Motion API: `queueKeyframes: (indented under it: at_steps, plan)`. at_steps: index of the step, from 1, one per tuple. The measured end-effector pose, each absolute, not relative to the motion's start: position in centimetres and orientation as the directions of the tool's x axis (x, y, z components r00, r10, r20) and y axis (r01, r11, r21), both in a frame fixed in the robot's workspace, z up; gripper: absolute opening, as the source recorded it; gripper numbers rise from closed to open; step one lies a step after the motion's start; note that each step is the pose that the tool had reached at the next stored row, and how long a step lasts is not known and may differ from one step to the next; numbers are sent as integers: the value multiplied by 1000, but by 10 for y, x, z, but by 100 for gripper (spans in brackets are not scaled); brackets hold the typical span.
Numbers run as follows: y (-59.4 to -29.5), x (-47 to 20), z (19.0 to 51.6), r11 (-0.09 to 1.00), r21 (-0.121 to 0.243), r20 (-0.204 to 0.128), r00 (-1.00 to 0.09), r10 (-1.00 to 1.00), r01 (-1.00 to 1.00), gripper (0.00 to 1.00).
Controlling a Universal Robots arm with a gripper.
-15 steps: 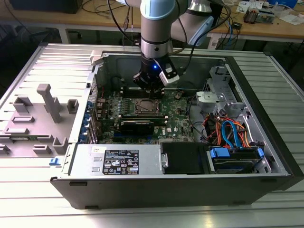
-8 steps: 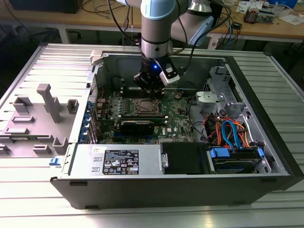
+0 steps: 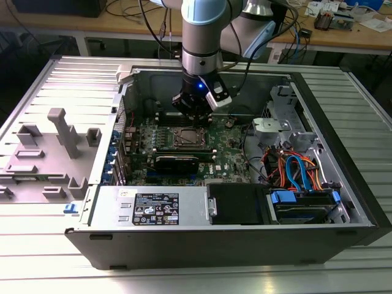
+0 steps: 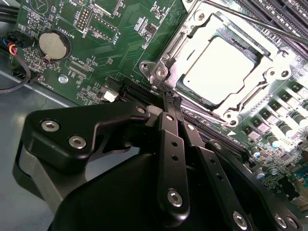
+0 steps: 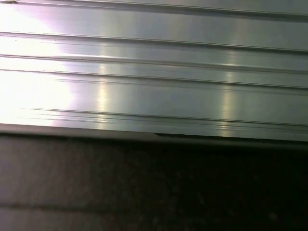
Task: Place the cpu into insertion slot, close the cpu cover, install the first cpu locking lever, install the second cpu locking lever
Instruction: 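Install the first cpu locking lever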
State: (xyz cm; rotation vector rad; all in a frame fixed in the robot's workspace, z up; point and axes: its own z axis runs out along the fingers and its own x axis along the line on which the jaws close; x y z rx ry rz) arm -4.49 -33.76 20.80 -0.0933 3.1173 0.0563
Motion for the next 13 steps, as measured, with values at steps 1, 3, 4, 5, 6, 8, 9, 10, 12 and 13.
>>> queueKeyframes:
  at_steps: [1, 3, 4, 5, 6, 8, 9, 10, 12, 13]
  plan:
    - [-338, -45, 208, 998, 35, -24, -998, -59, -60, 11]
    - [-339, -45, 208, 998, 35, -24, -998, -59, -60, 11]
    - [-339, -45, 208, 998, 35, -23, -998, -59, -60, 11]
    - [-339, -45, 208, 998, 34, -23, -998, -59, -60, 11]
    - [-339, -45, 208, 998, 33, -23, -998, -59, -60, 11]
    - [-339, -45, 207, 998, 30, -23, -998, -60, -60, 11]
    - [-339, -45, 207, 998, 28, -23, -998, -60, -60, 11]
    - [-339, -45, 207, 998, 27, -23, -998, -59, -60, 11]
    - [-339, -45, 206, 998, 26, -23, -998, -60, -60, 11]
    - [-339, -45, 206, 998, 25, -23, -998, -59, -60, 11]
